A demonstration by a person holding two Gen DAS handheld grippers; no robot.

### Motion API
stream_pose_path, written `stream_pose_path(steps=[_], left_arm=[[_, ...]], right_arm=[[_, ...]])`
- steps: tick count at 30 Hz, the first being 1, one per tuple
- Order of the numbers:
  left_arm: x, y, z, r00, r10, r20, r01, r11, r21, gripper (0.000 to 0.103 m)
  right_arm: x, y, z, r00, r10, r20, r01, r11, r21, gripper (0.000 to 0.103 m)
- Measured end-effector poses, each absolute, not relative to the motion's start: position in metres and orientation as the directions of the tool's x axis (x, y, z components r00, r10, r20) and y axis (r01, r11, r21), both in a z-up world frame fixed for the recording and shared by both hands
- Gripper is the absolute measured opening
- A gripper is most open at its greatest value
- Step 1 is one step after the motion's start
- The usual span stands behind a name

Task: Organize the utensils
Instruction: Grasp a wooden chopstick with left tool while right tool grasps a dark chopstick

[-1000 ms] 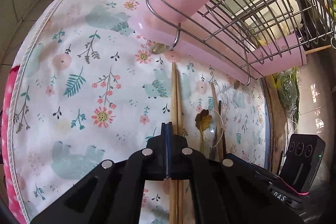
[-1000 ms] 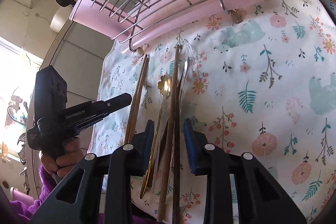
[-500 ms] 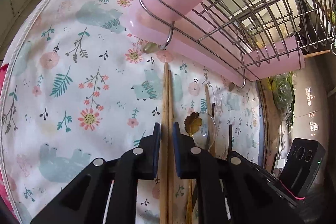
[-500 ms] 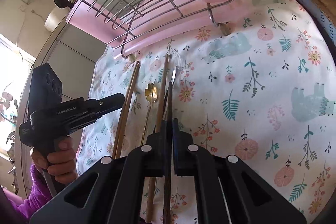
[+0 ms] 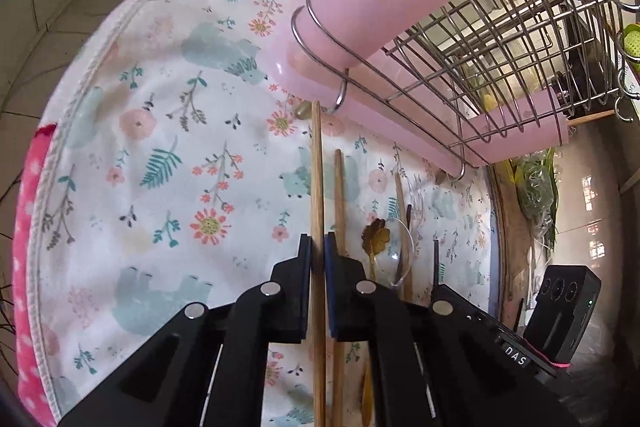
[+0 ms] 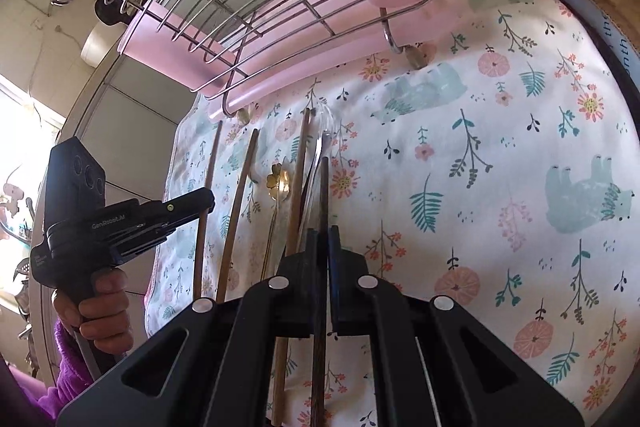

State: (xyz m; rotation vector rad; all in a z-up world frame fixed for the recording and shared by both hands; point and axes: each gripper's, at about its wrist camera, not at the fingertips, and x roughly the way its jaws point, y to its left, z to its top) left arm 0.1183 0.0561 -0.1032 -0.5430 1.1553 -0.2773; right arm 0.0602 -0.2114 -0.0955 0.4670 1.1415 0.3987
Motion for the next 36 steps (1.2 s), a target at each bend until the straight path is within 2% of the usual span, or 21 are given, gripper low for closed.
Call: stream_pose_path(steps=[8, 25, 30, 36], left_arm=[[0.125, 0.065, -0.115, 0.321, -0.363, -0.875, -0.082, 0.910, -0.408, 0.006], [0.160, 0.039, -0.115, 0.163, -0.248, -0.955, 0.024, 0.968, -0.248, 0.008], [0.157, 0.038, -0.114, 0.201, -0.239, -0.950, 0.046, 0.971, -0.235, 0.006], [0.135, 0.043, -0.106, 0.318, -0.281, -0.905, 0.016, 0.956, -0.291, 0.006]], right_arm=[[0.060, -0.219, -0.096, 0.369, 0.485, -0.793, -0.035, 0.860, 0.510, 0.005], [0.082, -0.193, -0.099, 0.268, 0.330, -0.905, -0.091, 0.944, 0.317, 0.007], [0.082, -0.182, -0.100, 0.314, 0.300, -0.901, -0.106, 0.954, 0.281, 0.007], [0.074, -0.195, -0.099, 0.374, 0.357, -0.856, -0.097, 0.933, 0.346, 0.006]])
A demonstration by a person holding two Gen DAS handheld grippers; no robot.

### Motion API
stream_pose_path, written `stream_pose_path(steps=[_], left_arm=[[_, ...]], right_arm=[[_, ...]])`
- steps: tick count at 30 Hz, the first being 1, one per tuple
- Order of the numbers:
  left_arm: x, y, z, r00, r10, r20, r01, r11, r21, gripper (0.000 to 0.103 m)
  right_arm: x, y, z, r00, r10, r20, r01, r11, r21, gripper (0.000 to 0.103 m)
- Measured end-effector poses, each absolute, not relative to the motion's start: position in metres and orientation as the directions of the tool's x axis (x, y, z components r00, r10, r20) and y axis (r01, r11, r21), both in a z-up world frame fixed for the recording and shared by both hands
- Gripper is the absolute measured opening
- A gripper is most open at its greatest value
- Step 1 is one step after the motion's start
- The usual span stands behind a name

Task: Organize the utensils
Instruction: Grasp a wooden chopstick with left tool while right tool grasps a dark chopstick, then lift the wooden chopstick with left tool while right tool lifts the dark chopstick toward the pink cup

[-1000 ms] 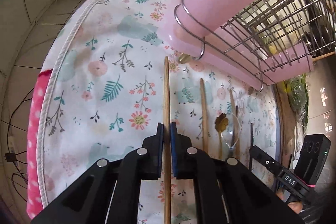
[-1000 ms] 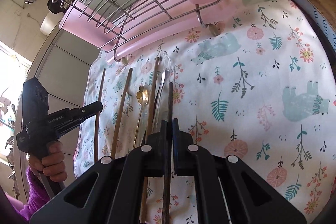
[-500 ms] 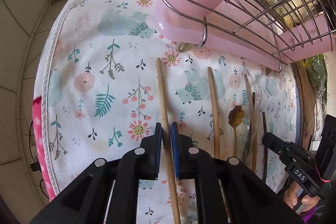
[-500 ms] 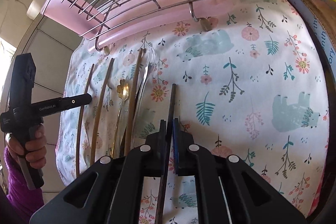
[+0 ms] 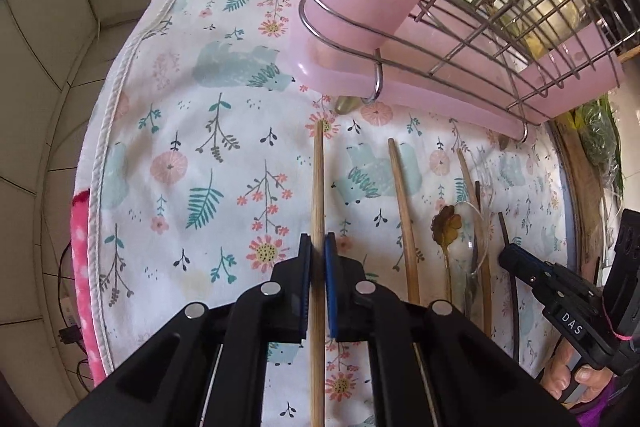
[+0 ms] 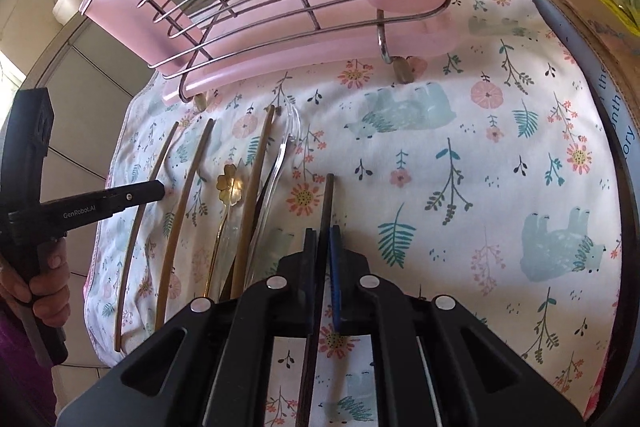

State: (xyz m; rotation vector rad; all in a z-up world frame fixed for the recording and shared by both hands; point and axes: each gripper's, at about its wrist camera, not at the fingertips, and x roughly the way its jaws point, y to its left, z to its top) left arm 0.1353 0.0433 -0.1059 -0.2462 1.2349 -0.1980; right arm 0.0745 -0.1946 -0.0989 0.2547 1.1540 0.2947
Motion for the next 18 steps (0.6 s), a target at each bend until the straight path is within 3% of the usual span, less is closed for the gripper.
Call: stream_pose_path(steps=[7, 18], left_arm=[[0.101, 0.057, -0.061, 0.518, -0.256, -0.816, 0.002, 0.954, -0.299, 0.006], [0.064, 0.071, 0.025, 0.778, -0.217, -0.590, 0.043, 0.955, -0.294, 0.006]], right_arm=[[0.061, -0.217, -0.063, 0.524, 0.388, -0.758, -0.110, 0.914, 0.391, 0.005], [0.040, -0.261, 0.011, 0.736, 0.390, -0.553, -0.145, 0.890, 0.433, 0.005]])
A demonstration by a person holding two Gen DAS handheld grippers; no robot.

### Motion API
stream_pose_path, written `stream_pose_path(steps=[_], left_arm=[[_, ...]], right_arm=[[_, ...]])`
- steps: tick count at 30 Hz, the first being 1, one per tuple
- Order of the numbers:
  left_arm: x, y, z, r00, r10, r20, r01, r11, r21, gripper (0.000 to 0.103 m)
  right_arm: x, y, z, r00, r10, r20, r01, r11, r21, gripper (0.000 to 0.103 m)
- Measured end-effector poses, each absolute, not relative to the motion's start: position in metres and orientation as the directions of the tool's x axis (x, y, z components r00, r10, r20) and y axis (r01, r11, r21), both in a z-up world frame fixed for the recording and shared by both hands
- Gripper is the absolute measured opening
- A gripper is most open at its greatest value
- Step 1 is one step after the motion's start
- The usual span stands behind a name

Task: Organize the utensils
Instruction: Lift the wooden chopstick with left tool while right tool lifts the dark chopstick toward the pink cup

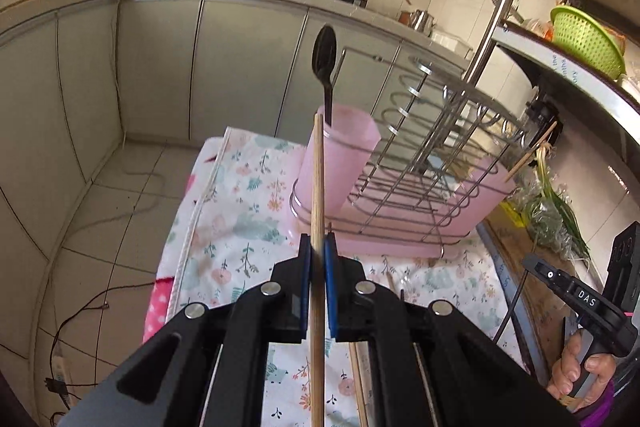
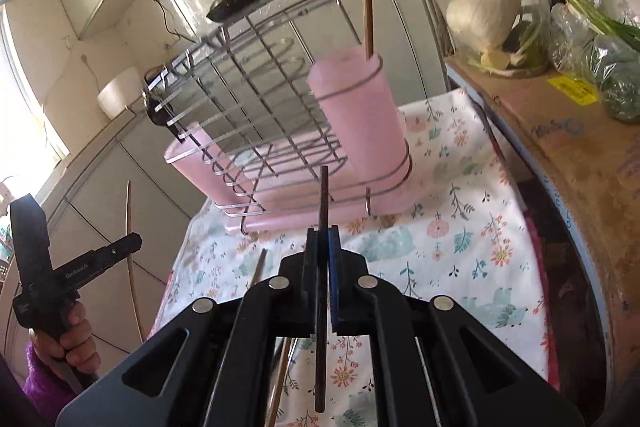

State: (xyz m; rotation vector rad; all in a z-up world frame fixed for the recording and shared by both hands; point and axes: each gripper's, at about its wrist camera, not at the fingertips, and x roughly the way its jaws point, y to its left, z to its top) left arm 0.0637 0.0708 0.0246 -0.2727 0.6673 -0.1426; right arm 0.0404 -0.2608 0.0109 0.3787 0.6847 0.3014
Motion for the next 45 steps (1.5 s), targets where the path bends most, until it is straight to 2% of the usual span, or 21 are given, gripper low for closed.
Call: stream_pose_path(steps=[11, 18, 21, 27, 34, 39, 45], left_arm=[[0.055, 0.078, 0.089, 0.899, -0.208, -0.385, 0.076, 0.941, -0.330, 0.006], [0.065, 0.083, 0.105, 0.925, -0.211, -0.316, 0.091, 0.930, -0.356, 0.006], [0.073, 0.084, 0.110, 0.930, -0.210, -0.301, 0.090, 0.926, -0.368, 0.006], [0.091, 0.085, 0.131, 0.959, -0.186, -0.212, 0.093, 0.919, -0.383, 0.006], [0.118, 0.070, 0.156, 0.994, -0.064, -0.084, 0.035, 0.948, -0.317, 0.006], [0.144, 0.060, 0.152, 0.998, 0.056, -0.010, -0.057, 0.957, -0.286, 0.006], [0.170, 0.046, 0.130, 0.993, 0.115, 0.026, -0.104, 0.960, -0.261, 0.006]], right_arm=[[0.046, -0.275, 0.106, 0.918, 0.274, -0.287, -0.179, 0.931, 0.319, 0.005], [0.072, -0.263, 0.145, 0.971, 0.187, -0.146, -0.154, 0.966, 0.207, 0.005], [0.089, -0.258, 0.148, 0.982, 0.150, -0.115, -0.130, 0.977, 0.168, 0.005], [0.114, -0.250, 0.133, 0.985, 0.118, -0.129, -0.101, 0.986, 0.137, 0.005], [0.124, -0.247, 0.099, 0.962, 0.151, -0.226, -0.116, 0.980, 0.162, 0.005], [0.124, -0.250, 0.083, 0.950, 0.172, -0.259, -0.125, 0.974, 0.189, 0.005], [0.122, -0.247, 0.070, 0.943, 0.177, -0.282, -0.130, 0.975, 0.177, 0.005]])
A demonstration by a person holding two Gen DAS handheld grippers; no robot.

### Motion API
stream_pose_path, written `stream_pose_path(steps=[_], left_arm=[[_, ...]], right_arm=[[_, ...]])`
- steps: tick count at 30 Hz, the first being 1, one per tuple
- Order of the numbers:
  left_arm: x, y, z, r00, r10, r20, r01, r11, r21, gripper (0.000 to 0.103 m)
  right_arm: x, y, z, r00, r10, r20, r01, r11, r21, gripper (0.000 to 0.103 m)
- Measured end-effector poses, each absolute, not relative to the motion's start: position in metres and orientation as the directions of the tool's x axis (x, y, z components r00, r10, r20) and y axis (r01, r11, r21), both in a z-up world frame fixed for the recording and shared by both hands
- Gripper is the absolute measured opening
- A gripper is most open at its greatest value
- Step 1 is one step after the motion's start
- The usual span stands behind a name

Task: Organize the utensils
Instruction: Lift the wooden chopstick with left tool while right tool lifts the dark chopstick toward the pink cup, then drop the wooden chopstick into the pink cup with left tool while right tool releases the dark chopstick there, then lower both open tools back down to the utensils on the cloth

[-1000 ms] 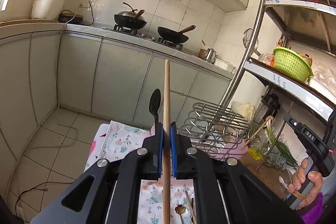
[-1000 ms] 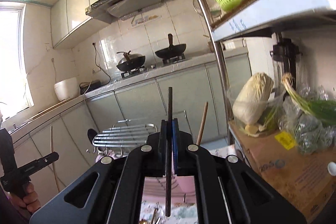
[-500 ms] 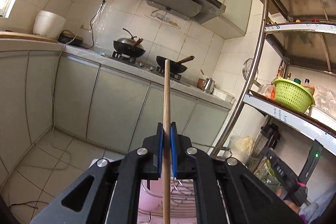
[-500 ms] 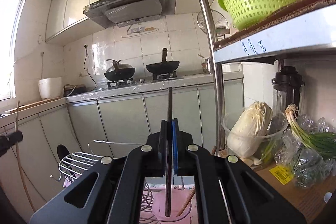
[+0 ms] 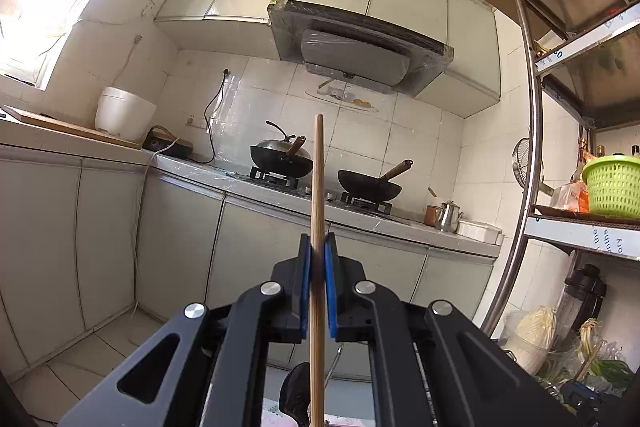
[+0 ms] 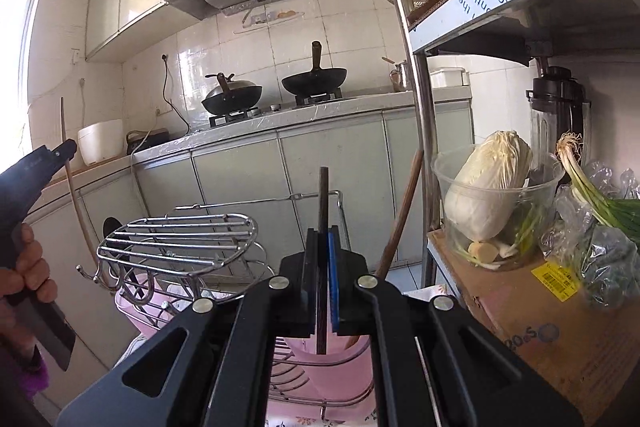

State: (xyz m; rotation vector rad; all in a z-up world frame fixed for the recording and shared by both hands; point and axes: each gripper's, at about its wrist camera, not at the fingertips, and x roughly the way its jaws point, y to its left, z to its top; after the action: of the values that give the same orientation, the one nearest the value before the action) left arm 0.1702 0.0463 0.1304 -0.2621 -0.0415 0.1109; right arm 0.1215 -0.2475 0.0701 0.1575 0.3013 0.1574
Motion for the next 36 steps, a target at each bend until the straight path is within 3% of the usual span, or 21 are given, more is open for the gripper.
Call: stream_pose_path(steps=[9, 17, 20, 24, 25, 29, 36], left_arm=[[0.170, 0.044, 0.082, 0.991, 0.041, -0.125, -0.072, 0.963, -0.258, 0.006], [0.172, 0.044, 0.043, 0.946, -0.043, -0.321, -0.047, 0.962, -0.269, 0.006], [0.175, 0.048, 0.035, 0.922, -0.066, -0.382, -0.048, 0.958, -0.281, 0.010], [0.167, 0.056, 0.031, 0.908, -0.088, -0.410, -0.051, 0.947, -0.317, 0.023], [0.163, 0.058, 0.031, 0.907, -0.090, -0.412, -0.052, 0.946, -0.320, 0.024], [0.149, 0.060, 0.032, 0.899, -0.093, -0.428, -0.047, 0.951, -0.305, 0.025], [0.119, 0.060, 0.031, 0.879, -0.100, -0.466, -0.038, 0.960, -0.278, 0.026]], right_arm=[[0.122, -0.248, 0.062, 0.926, 0.186, -0.327, -0.127, 0.973, 0.192, 0.005], [0.122, -0.238, 0.053, 0.886, 0.184, -0.425, -0.119, 0.977, 0.175, 0.005], [0.121, -0.238, 0.050, 0.859, 0.194, -0.474, -0.120, 0.976, 0.184, 0.006], [0.112, -0.239, 0.050, 0.843, 0.200, -0.500, -0.120, 0.975, 0.188, 0.007], [0.109, -0.239, 0.049, 0.843, 0.201, -0.500, -0.120, 0.975, 0.189, 0.007], [0.093, -0.240, 0.047, 0.839, 0.219, -0.499, -0.124, 0.968, 0.217, 0.031], [0.066, -0.236, 0.034, 0.812, 0.245, -0.530, -0.127, 0.960, 0.248, 0.032]])
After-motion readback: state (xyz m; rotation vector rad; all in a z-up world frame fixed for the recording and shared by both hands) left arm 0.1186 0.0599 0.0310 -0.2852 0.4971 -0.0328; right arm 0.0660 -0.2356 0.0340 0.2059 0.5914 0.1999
